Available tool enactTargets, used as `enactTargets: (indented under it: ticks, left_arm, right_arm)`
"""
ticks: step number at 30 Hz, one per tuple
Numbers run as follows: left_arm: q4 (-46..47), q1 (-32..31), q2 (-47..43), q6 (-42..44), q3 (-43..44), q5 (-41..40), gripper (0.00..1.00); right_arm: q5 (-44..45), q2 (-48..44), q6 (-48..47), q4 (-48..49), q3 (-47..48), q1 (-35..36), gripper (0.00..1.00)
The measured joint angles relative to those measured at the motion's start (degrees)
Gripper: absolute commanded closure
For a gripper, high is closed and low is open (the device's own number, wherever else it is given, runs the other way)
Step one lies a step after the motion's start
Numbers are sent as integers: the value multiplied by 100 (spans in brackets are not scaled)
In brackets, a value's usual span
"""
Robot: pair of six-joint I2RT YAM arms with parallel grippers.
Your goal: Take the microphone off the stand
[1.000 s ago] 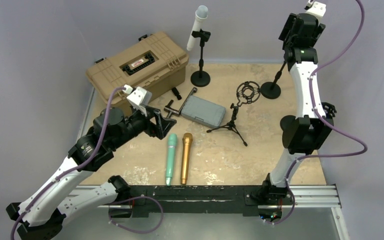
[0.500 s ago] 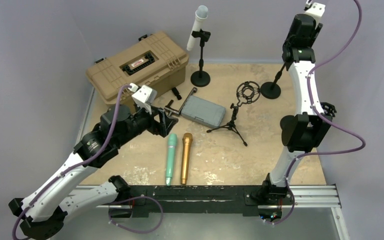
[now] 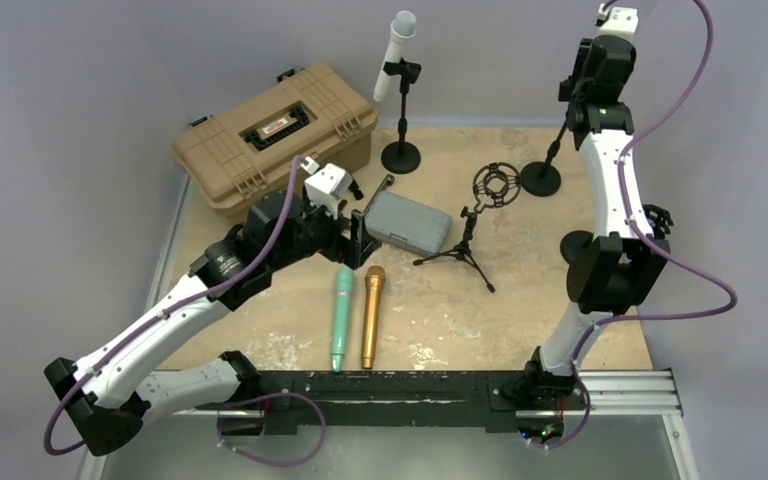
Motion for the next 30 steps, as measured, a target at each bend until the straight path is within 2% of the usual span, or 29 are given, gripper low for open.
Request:
enactTargets:
  ticks: [4, 7, 11, 18, 25, 30]
  left_arm:
    - [258, 7, 407, -166, 247, 282, 18]
    - [566, 39, 667, -313, 459, 452, 18]
    - [1067, 103, 1034, -501, 737, 595, 18]
    - [1937, 256, 1462, -619, 815, 651, 20]
    - [2826, 660, 2190, -662, 931, 962, 20]
    - [3093, 809, 3320, -636, 1709, 1051, 18]
  right_arm:
    - [-846, -236, -92, -79, -190, 7, 100]
    - [-1784, -142, -94, -195, -37, 39, 100]
    - [-2564, -79, -133, -238, 63, 111, 100]
    - [-4234, 22, -328, -306, 197, 186, 100]
    - [-5139, -26, -704, -195, 42, 428, 100]
    - [-5270, -153, -896, -177, -125, 778, 100]
